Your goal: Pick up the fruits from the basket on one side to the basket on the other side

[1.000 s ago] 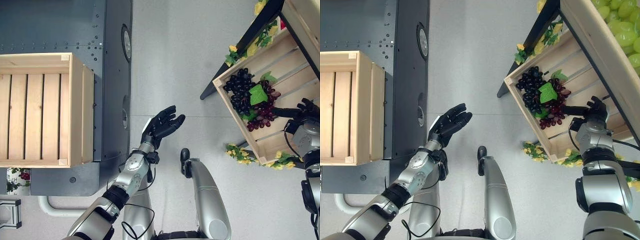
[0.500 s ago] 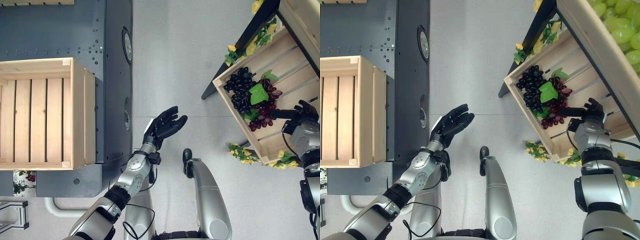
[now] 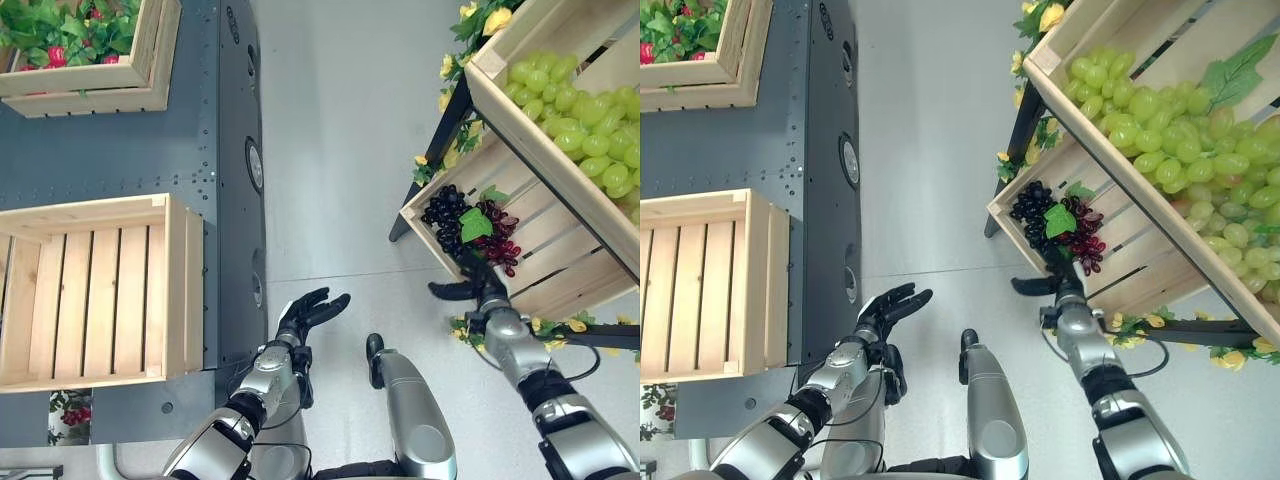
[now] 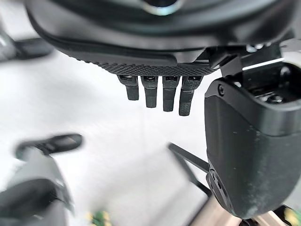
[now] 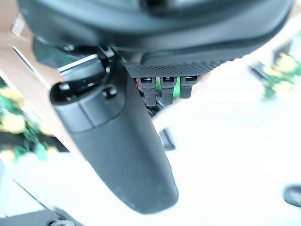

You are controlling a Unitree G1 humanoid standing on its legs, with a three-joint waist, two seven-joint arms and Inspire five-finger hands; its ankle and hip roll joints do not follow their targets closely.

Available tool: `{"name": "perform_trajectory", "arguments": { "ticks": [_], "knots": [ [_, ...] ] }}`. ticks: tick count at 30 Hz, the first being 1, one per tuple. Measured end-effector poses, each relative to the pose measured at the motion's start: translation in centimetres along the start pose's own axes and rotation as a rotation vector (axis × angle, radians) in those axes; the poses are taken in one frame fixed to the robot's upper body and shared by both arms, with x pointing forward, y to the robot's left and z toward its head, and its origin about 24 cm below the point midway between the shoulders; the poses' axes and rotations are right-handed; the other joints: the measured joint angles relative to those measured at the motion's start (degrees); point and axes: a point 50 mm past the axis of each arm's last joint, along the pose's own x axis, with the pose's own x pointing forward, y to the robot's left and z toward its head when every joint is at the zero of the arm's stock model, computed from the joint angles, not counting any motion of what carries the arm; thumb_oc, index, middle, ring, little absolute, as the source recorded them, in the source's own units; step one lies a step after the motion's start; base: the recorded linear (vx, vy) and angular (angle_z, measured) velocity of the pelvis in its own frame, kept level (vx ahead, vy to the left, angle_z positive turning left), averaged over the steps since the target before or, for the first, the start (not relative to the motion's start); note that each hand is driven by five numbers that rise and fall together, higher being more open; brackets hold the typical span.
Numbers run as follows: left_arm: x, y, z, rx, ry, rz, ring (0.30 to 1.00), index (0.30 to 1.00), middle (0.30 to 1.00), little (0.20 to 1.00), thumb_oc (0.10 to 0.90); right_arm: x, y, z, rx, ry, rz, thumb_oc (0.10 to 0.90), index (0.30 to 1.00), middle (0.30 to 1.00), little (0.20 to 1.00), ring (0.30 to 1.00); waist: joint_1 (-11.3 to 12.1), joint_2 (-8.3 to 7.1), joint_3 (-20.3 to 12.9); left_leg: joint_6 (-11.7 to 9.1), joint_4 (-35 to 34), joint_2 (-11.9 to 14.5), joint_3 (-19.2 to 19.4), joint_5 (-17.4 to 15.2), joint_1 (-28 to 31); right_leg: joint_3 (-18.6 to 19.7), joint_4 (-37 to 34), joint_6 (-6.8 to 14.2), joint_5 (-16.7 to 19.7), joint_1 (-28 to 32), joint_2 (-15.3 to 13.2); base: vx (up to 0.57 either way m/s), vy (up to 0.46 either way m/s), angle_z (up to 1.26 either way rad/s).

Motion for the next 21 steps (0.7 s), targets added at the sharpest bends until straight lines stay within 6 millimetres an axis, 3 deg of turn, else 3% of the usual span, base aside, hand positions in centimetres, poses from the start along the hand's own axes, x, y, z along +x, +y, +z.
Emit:
{"name": "perform_trajectory", "arguments": {
  "ticks": [4,8,12,18,21],
  "knots": [
    [-0.3,1.5,-1.2,-0.002,0.056,0.06,0.9,0.9,0.9,0.9,0.8,-0.9,0.9,-2.3,0.023,0.059,0.027,0.8,0.9,0.9,0.9,0.9,0.4,-0.03,-0.6,0.1,-5.2,-0.5,0.3,1.3,4.7,-0.1,-4.6,0.5,1.2,4.5,0.1,0.08,-0.05,0.01],
    [-1.5,2.8,-4.4,0.067,0.157,0.101,0.9,0.9,0.9,0.9,0.8,-2.4,2.6,-5.3,0.045,0.119,0.076,0.8,0.9,0.9,0.9,0.9,0.7,-0.01,-7.2,0.1,-11.4,-1.0,0.3,2.8,8.6,0.0,-10.0,1.0,2.2,8.0,0.6,0.12,-0.046,0.0],
    [-3.9,3.4,-8.9,0.184,0.281,0.085,0.9,0.9,0.9,0.9,0.8,-5.0,3.6,-9.2,-0.014,0.186,0.123,0.8,0.9,0.9,0.9,0.9,1.3,0.11,-16.8,0.1,-17.2,-1.3,0.3,3.6,13.4,0.2,-15.7,1.5,2.9,12.9,1.2,0.11,-0.029,0.03],
    [-5.9,3.4,-11.9,0.283,0.371,0.045,0.9,0.9,0.9,0.9,0.8,-6.5,3.7,-12.6,-0.048,0.315,0.138,0.8,0.9,0.9,0.9,0.9,1.7,0.64,-22.7,0.6,-22.4,-2.1,-1.2,5.7,16.2,0.2,-20.8,2.3,4.2,16.3,1.2,0.07,-0.028,0.14],
    [-6.7,3.2,-13.1,0.315,0.414,0.028,0.9,0.9,0.9,0.9,0.8,-7.7,3.9,-14.8,-0.079,0.404,0.166,0.8,0.9,0.9,0.9,0.9,3.4,1.6,-24.3,0.8,-24.7,-2.1,-1.3,6.9,16.7,0.0,-24.3,2.5,6.0,17.5,1.4,0.03,-0.039,0.06]
  ]
}}
